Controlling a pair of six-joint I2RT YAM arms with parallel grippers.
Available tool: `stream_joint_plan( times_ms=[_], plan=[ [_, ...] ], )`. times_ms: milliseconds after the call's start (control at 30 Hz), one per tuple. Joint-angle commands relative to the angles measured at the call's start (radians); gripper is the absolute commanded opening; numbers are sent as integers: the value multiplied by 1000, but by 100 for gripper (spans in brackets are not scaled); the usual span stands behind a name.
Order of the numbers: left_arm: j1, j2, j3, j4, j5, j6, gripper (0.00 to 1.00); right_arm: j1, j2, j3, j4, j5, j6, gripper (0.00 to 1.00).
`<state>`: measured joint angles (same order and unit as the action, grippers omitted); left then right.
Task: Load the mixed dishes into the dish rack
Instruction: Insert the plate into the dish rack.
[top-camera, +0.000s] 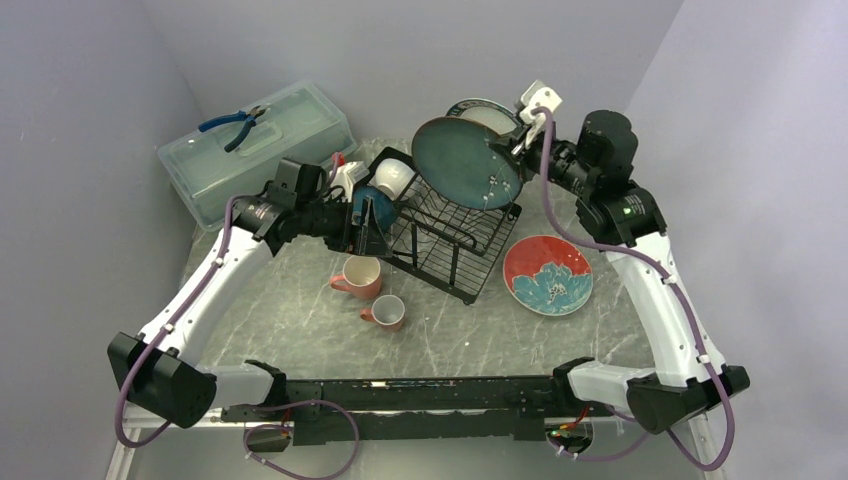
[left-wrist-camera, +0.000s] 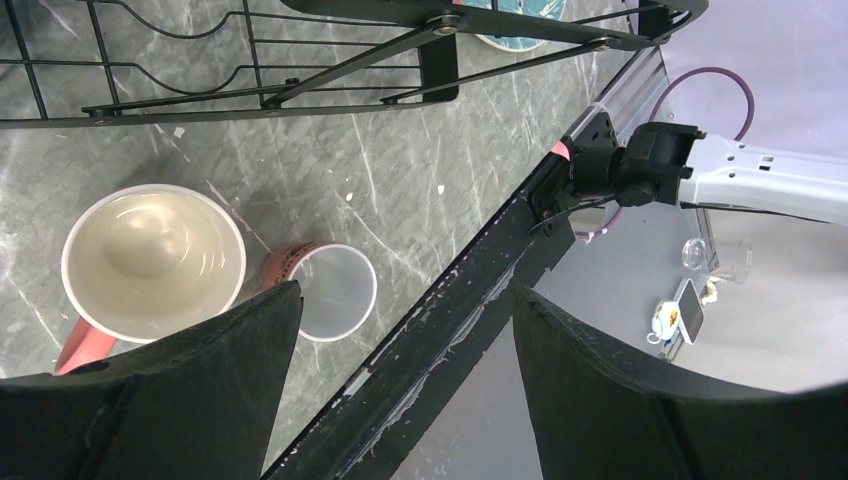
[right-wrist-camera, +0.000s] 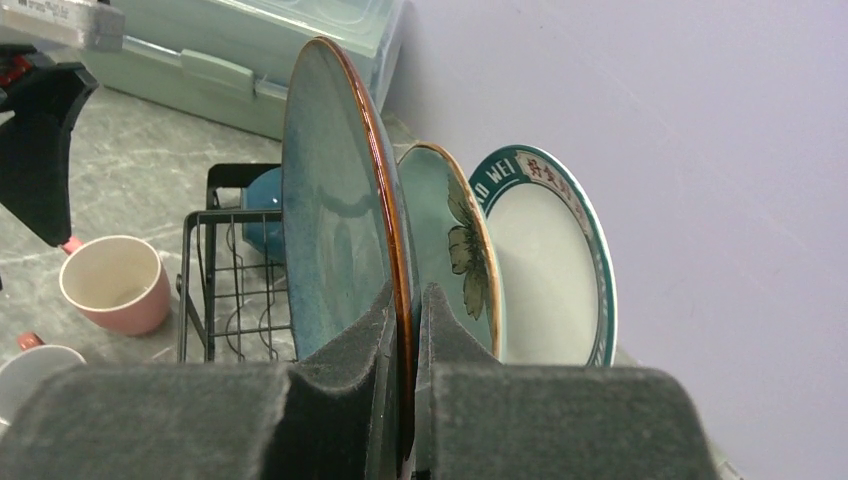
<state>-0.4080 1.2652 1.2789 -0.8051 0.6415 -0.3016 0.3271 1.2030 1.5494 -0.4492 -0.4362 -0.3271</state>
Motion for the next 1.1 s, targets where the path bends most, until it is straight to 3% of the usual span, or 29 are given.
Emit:
stream_joint_plan(
  times_ms=[0, 300, 1067],
  plan=[
    [3, -36, -9, 46, 11, 4, 82, 40, -32, 13, 258, 63, -93, 0],
    [4, -40, -11, 44, 16, 5, 82, 105, -34, -19, 310, 163, -155, 0],
    [5, -26, -21, 68, 26, -15, 82, 121, -28, -119, 281, 168, -200, 0]
  ],
)
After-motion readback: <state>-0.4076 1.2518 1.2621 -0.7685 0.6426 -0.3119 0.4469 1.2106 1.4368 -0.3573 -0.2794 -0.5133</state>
